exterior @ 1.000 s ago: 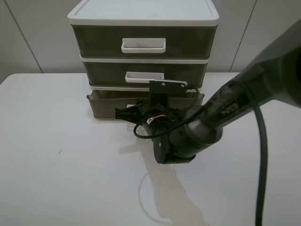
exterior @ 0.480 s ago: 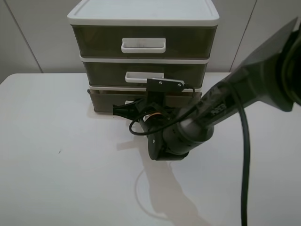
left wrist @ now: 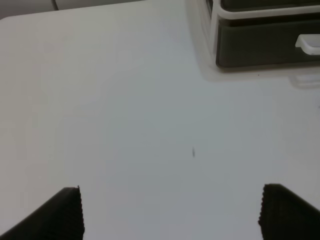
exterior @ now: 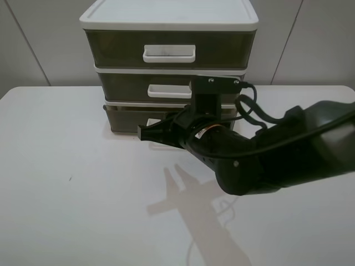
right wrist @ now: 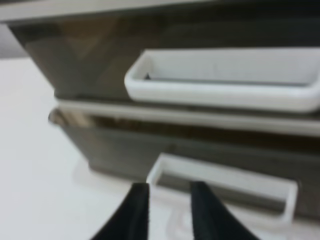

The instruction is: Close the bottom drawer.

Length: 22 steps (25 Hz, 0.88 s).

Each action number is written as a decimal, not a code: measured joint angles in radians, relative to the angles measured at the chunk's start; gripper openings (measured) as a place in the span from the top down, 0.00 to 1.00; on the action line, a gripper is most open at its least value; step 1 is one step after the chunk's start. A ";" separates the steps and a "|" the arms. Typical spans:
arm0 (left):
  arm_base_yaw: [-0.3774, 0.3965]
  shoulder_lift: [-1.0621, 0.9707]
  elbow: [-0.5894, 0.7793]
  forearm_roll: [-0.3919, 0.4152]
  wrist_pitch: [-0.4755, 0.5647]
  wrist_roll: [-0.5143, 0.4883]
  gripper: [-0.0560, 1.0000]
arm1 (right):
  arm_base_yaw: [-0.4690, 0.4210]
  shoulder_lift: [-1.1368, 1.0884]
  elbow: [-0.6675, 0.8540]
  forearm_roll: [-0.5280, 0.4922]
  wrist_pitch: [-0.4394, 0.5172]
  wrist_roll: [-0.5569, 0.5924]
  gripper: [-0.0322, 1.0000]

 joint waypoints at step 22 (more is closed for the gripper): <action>0.000 0.000 0.000 0.000 0.000 0.000 0.27 | -0.969 -1.139 0.109 -0.613 1.286 0.148 0.17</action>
